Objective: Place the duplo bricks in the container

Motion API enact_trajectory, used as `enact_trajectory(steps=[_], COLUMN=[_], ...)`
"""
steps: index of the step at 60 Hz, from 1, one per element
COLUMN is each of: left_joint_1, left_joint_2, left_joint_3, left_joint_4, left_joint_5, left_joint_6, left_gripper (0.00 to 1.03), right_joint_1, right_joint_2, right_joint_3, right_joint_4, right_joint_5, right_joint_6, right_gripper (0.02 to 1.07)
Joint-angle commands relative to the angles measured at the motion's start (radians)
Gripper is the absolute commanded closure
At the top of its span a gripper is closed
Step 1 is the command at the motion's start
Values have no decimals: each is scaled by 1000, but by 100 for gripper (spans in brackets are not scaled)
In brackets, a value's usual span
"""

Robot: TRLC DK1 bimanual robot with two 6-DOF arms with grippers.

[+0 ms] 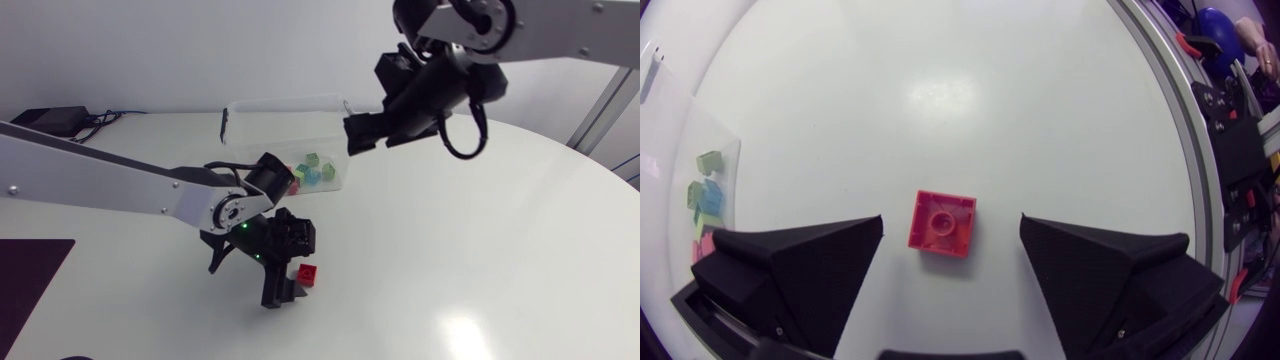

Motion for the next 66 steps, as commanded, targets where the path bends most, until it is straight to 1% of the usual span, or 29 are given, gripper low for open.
enact_trajectory(steps=[1,2,5,6,7,12,18,26,38,49,56,59,61,63,64,66], left_joint_1=[-15,-18,-23,-25,-26,-32,-40,-15,60,138,176,196,207,210,215,219], left_joint_2=[55,58,69,69,70,75,67,-25,-197,-243,-238,-229,-218,-206,-193,-183], left_joint_3=[46,52,56,58,60,56,63,72,112,195,248,268,285,305,319,330], left_joint_4=[-47,-56,-62,-62,-62,-65,-93,-152,-165,-159,-96,-28,-7,-1,27,55], left_joint_5=[0,0,2,0,2,0,-12,-20,-18,-15,-15,-21,-24,-46,-69,-84], left_joint_6=[30,30,29,29,29,21,-1,-22,-102,-177,-254,-313,-343,-352,-379,-401], left_gripper=[28,35,63,71,78,79,80,80,80,80,80,80,80,80,80,80], right_joint_1=[-14,-16,-20,-22,-22,-33,-46,-53,-66,-66,-62,-57,-54,-51,-51,-50], right_joint_2=[-93,-110,-165,-177,-191,-245,-294,-348,-411,-475,-521,-544,-561,-575,-592,-612], right_joint_3=[-149,-173,-253,-275,-294,-376,-451,-517,-607,-684,-726,-742,-752,-758,-767,-778], right_joint_4=[26,32,52,58,62,92,111,127,185,233,259,271,273,276,285,296], right_joint_5=[-17,-20,-21,-23,-24,-31,-41,-41,-41,-41,-40,-34,-29,-20,-14,-4], right_joint_6=[-15,-16,-15,-15,-15,-13,-13,-13,-15,-22,-29,-25,-25,-27,-27,-32], right_gripper=[7,7,7,7,7,7,7,7,7,7,7,7,7,7,7,7])
